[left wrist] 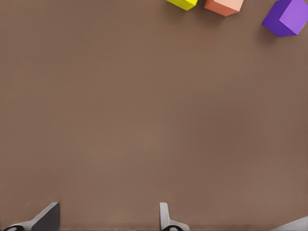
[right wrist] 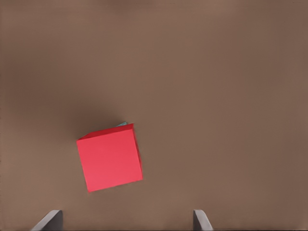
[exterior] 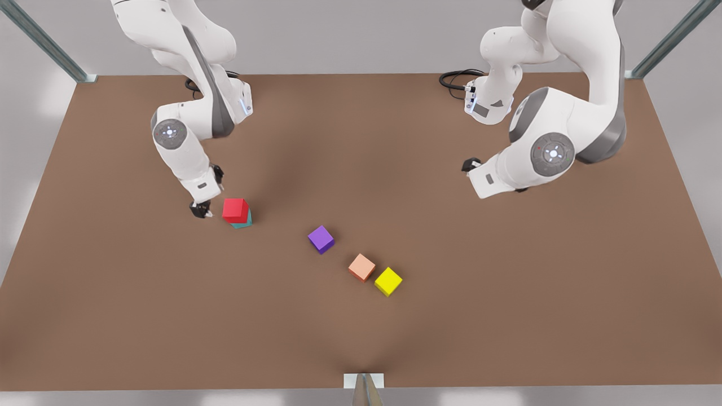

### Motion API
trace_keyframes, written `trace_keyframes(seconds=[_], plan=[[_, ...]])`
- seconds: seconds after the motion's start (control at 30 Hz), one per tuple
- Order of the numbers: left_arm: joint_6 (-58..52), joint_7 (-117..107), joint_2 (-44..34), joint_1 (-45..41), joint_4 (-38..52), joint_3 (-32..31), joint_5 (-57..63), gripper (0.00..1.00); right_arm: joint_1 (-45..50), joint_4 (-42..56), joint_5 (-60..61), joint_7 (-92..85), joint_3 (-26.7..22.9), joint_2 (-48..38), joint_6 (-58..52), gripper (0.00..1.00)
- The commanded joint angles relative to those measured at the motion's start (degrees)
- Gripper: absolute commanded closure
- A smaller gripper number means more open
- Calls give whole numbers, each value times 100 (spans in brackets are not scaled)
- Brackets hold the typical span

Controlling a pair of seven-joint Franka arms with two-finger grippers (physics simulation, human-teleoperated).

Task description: Pick up red wooden cube and pass to hand red wooden cube and place in blue wooden cube

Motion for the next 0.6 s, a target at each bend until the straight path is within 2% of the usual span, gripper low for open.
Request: trace_keyframes(seconds=[0.0,0.07,0.1,0.13,0.27,0.33,0.43,0.57], plan=[[-161,-686,-72,-7,12,-94,16,0,44,836,558,1359,-1,300,-1946,0],[-469,-1134,-213,2,12,-366,16,0,-70,2559,593,3424,-63,1574,-2622,0],[-460,-1232,-213,-7,12,-375,8,0,-141,3236,593,5313,-63,2032,-2921,0],[-408,-1241,-187,20,12,-358,7,0,-106,3632,479,6395,-63,2173,-3220,0],[146,-1241,-151,107,12,-279,25,0,-141,5654,-154,6617,-159,2129,-4969,0],[410,-1223,-160,371,21,-182,200,0,-281,5734,259,6687,-186,1699,-5637,0],[682,-1197,-152,670,65,-182,429,0,-422,5021,320,6880,-177,943,-5506,0],[199,-1223,-354,705,100,-261,412,0,-422,4933,312,6880,-230,811,-5479,0]])
